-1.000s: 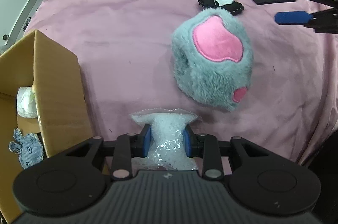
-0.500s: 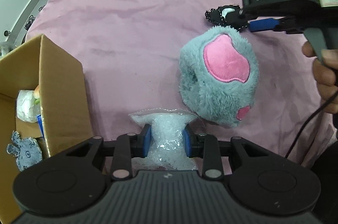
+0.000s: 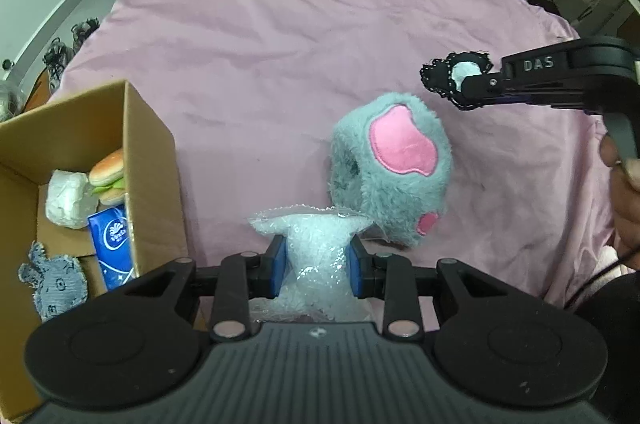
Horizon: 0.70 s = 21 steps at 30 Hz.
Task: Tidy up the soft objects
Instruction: 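Grasp the black-and-white patch plush with the right tool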
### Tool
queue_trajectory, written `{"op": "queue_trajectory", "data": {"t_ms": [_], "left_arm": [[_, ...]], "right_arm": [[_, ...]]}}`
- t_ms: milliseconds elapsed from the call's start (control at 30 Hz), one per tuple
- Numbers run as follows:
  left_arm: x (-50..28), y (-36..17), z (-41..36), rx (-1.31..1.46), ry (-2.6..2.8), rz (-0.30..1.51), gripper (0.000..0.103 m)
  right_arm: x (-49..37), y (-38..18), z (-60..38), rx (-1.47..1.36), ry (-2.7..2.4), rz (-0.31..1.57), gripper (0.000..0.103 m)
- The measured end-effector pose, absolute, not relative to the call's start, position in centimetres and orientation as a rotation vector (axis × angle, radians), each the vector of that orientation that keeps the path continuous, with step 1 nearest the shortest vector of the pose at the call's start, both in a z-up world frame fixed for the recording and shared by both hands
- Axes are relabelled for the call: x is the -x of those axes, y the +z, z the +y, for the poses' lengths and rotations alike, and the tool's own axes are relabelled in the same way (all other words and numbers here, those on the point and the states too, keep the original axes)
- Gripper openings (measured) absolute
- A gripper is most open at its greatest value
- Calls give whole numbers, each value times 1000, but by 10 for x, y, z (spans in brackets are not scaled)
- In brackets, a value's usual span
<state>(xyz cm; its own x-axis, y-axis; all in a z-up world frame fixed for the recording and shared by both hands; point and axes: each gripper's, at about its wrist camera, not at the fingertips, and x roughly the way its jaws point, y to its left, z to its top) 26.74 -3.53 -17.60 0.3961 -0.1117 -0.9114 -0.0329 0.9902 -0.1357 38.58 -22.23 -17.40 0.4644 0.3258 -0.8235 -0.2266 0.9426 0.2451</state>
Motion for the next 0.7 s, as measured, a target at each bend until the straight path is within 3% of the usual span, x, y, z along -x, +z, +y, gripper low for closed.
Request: {"op": "queue_trajectory", "data": {"t_ms": [700], "left_arm": [[-207,-118,16,200,-72,982,30]], "right_arm": [[-297,-88,-166,-88,387,916,16]]}}
